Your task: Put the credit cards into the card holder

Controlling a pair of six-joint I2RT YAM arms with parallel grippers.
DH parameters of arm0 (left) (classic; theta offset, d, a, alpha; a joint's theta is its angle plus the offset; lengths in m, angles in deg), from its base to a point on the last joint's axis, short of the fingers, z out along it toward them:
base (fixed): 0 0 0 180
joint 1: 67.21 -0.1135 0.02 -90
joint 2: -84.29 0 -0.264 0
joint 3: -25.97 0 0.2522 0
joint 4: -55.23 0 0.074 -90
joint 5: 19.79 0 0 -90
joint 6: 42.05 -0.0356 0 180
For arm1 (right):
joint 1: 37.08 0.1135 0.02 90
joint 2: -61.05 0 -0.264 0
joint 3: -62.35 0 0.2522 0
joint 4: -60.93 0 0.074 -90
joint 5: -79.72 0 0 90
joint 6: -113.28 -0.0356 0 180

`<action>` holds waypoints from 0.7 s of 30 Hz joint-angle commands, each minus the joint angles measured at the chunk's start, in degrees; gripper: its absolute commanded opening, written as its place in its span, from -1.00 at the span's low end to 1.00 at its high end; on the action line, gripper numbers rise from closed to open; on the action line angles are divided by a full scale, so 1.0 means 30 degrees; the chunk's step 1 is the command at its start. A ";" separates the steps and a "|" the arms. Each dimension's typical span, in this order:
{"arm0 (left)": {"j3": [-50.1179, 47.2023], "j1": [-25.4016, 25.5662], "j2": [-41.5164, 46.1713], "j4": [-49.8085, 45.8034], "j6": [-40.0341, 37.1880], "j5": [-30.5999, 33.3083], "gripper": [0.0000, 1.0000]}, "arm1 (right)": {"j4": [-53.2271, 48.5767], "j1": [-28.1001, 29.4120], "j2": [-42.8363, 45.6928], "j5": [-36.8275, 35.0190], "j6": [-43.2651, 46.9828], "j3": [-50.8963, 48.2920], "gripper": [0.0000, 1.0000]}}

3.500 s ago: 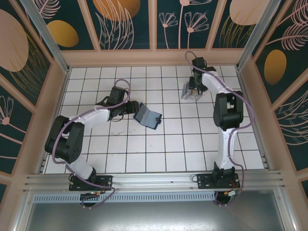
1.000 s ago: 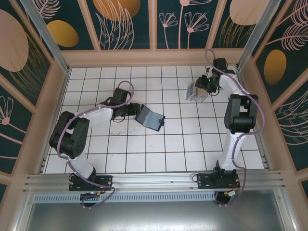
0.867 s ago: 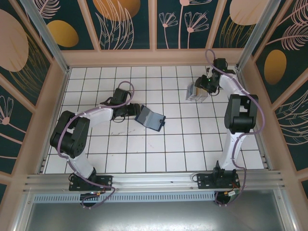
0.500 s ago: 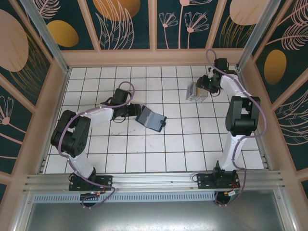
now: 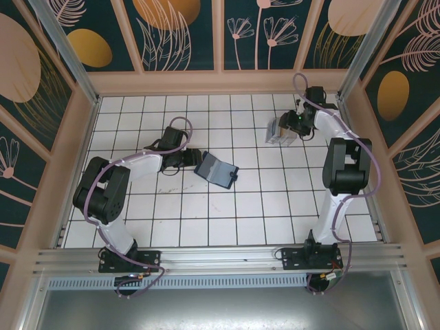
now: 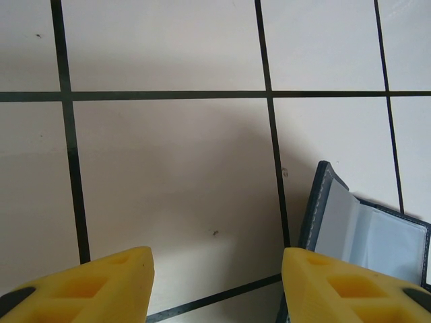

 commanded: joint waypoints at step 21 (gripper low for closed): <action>-0.0352 0.0067 -0.0124 -0.0054 0.0280 0.0108 0.08 | 0.0865 0.0118 -0.1616 0.2991 0.0349 0.1810 -0.02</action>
